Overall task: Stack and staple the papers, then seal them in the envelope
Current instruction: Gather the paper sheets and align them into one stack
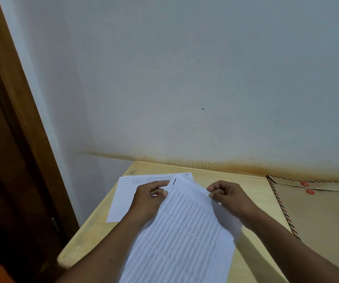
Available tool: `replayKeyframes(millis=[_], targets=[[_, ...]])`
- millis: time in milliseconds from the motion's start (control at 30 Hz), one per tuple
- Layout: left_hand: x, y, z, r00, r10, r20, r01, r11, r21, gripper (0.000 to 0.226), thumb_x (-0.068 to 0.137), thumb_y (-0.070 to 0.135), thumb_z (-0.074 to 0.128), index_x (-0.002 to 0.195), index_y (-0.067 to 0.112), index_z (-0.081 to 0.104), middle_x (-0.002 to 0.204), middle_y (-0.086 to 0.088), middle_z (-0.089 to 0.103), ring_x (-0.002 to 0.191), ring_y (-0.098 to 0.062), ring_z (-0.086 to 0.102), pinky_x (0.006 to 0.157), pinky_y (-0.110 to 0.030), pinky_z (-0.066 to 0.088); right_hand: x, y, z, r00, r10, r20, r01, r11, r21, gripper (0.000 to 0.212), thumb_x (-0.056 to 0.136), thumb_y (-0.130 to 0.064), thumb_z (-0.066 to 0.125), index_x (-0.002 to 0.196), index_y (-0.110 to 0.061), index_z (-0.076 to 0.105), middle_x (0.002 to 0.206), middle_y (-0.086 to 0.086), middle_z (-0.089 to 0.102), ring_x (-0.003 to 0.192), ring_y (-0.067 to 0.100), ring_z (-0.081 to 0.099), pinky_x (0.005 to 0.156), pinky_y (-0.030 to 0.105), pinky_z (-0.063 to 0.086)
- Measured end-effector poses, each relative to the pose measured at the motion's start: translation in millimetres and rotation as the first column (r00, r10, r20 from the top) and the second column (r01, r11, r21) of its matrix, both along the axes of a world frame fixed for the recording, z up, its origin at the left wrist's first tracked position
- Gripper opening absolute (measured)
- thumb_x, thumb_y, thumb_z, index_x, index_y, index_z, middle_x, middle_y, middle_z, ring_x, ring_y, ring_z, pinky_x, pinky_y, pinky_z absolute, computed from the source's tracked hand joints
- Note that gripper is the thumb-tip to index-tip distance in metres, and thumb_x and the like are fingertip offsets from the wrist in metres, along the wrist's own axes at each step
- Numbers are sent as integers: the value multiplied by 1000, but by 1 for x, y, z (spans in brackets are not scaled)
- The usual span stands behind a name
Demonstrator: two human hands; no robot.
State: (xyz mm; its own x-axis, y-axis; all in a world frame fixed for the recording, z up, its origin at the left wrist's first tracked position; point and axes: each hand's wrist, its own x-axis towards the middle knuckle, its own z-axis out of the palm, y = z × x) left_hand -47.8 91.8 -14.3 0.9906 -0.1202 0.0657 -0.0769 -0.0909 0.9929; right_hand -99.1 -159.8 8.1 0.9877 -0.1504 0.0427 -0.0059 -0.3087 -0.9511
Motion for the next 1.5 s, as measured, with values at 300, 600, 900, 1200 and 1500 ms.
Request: replayKeyframes(millis=[300, 600, 900, 1200, 1500], targets=[[2, -11, -1, 999, -38, 16, 37, 999, 15, 36, 92, 7, 72, 97, 41, 81, 81, -2, 73, 95, -20, 72, 107, -44, 52, -2, -7, 19, 995, 42, -89, -63, 968, -242, 23, 94, -33, 60, 83, -17, 72, 81, -1, 74, 72, 11, 61, 73, 30, 48], [-7, -21, 7, 997, -58, 51, 56, 998, 41, 34, 89, 9, 76, 94, 42, 82, 91, 2, 76, 88, -15, 72, 97, -36, 56, 10, 9, 18, 998, 44, 49, -27, 950, -312, 11, 91, -19, 63, 88, -25, 72, 70, -8, 67, 63, 4, 59, 70, 27, 50], [-10, -14, 8, 998, -61, -28, 62, 998, 15, 24, 89, 8, 76, 103, 27, 82, 106, 5, 79, 96, -18, 77, 98, -46, 58, 8, 17, 4, 992, 30, 119, 6, 956, -292, 15, 92, -18, 60, 93, -27, 72, 82, 5, 73, 83, 23, 69, 81, 37, 55], [-10, -17, 6, 995, -85, -48, 84, 996, -26, 23, 90, 6, 75, 97, 28, 81, 91, -18, 75, 87, -18, 71, 102, -44, 55, 7, 19, 3, 993, 43, 113, -2, 939, -344, 24, 94, -15, 58, 99, -28, 76, 72, -10, 70, 72, 3, 64, 74, 24, 50], [-10, -20, 4, 999, -40, -2, 41, 994, 98, 18, 90, 18, 77, 101, 31, 81, 93, -11, 75, 98, -24, 73, 101, -41, 56, 8, 19, -1, 993, 36, 112, 9, 926, -377, 20, 93, -19, 60, 99, -29, 76, 74, -4, 72, 68, 6, 63, 67, 21, 49]])
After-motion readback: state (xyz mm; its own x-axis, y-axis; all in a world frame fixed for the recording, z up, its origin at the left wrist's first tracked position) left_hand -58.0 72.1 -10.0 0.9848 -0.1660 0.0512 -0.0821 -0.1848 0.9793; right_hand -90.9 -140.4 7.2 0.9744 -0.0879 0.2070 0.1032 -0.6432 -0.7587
